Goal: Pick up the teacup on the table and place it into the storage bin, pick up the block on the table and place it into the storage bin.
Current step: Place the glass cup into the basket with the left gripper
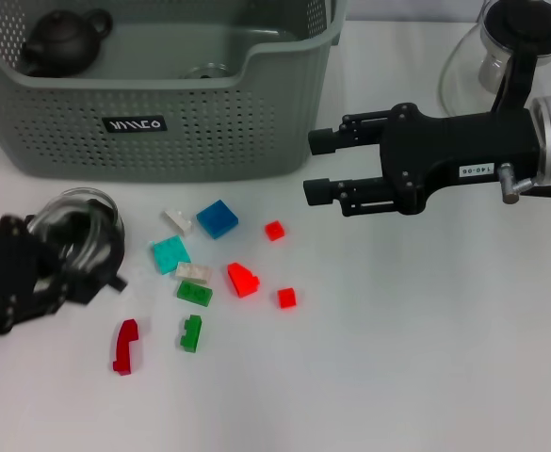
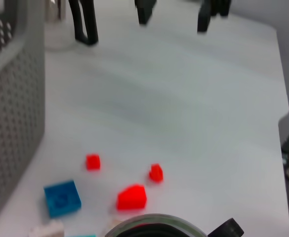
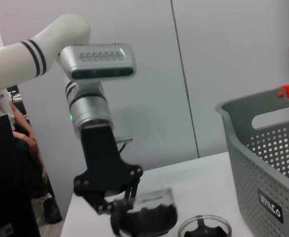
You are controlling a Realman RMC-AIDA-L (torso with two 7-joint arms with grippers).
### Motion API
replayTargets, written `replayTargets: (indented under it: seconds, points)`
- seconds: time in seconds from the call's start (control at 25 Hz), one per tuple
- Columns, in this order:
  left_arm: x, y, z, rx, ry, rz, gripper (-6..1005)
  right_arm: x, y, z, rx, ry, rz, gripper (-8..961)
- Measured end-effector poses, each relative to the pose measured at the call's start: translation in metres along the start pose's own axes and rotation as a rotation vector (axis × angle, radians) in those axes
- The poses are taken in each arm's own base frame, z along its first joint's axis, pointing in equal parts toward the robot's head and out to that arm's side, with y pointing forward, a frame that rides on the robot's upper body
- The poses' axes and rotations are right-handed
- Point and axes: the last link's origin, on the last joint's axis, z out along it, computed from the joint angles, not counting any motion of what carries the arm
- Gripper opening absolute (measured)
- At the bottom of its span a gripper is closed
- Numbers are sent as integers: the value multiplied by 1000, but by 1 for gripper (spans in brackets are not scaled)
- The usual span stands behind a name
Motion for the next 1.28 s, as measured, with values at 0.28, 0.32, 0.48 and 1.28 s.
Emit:
replayTargets:
  seconds: [0.28,0.32,0.48,1.28]
  points:
    - [33,-22,-11,89,108,35,83,6,3,-1,-19,41,0,677]
    - [37,-24,-12,95,115,35,85,7,3,-1,-22,49,1,677]
    - [61,-35,-11,123,130,49,89,11,5,-1,-32,72,6,677]
    - [173,-134,26,582,-59,31,114,14,0,-6,-1,86,10,677]
